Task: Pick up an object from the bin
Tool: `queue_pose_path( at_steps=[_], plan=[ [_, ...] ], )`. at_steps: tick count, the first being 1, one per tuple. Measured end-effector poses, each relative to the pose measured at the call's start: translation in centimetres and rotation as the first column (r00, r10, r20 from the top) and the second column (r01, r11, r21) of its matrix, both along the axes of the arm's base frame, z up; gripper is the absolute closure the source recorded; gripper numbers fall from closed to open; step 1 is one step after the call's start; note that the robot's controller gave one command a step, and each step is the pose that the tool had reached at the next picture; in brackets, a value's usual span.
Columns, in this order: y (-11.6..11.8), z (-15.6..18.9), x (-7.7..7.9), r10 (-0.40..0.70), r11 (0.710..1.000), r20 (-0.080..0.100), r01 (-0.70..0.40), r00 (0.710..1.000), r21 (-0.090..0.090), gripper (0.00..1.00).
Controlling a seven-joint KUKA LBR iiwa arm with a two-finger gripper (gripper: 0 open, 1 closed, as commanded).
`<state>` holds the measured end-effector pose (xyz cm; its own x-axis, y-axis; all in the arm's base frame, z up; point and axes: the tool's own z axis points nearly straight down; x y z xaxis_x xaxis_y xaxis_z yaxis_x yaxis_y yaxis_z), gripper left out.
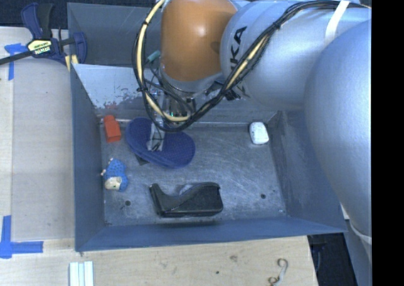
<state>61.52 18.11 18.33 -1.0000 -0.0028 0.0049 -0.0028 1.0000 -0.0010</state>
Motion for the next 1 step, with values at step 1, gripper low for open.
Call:
queue_pose_path(
  at_steps=[1],
  plan=[
    [-7.64, -11.23, -4.36, -0.157, 0.988, 0.018, 0.157, 0.987, 0.008, 0.0]
  ],
)
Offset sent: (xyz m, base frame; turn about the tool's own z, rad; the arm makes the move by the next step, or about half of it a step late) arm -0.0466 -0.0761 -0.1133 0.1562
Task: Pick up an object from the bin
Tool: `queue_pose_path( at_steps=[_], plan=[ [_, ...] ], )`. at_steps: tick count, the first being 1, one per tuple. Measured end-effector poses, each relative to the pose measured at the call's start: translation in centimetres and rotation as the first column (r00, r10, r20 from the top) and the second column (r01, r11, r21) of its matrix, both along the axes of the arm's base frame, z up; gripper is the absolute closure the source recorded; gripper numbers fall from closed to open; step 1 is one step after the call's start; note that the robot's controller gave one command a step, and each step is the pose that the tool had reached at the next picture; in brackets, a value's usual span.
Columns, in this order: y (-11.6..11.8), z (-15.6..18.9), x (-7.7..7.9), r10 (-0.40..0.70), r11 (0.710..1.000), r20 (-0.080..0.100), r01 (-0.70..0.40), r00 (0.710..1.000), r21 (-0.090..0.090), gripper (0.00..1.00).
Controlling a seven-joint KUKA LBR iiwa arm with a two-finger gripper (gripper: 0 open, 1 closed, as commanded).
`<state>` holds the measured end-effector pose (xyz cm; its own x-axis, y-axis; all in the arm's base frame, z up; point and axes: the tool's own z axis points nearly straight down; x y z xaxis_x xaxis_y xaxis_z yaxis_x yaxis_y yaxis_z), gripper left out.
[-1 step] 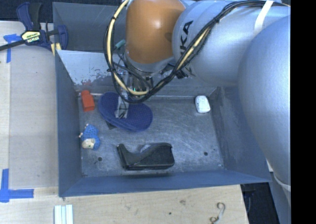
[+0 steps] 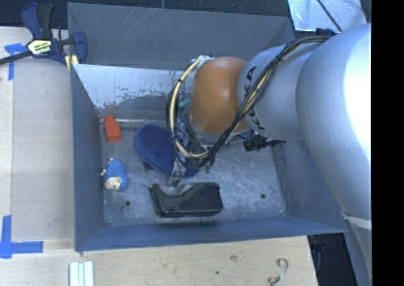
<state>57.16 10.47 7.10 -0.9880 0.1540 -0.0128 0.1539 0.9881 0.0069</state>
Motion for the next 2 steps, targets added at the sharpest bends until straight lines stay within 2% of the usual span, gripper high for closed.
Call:
queue_pose_path(
  at_steps=[1, 2],
  plan=[
    [0.2, 0.5, 0.2, 0.002, 1.0, 0.002, -0.002, 1.0, 0.001, 1.0],
    [0.5, 14.4, -4.4, 0.039, 0.999, -0.004, -0.039, 0.999, -0.003, 1.0]
  ],
)
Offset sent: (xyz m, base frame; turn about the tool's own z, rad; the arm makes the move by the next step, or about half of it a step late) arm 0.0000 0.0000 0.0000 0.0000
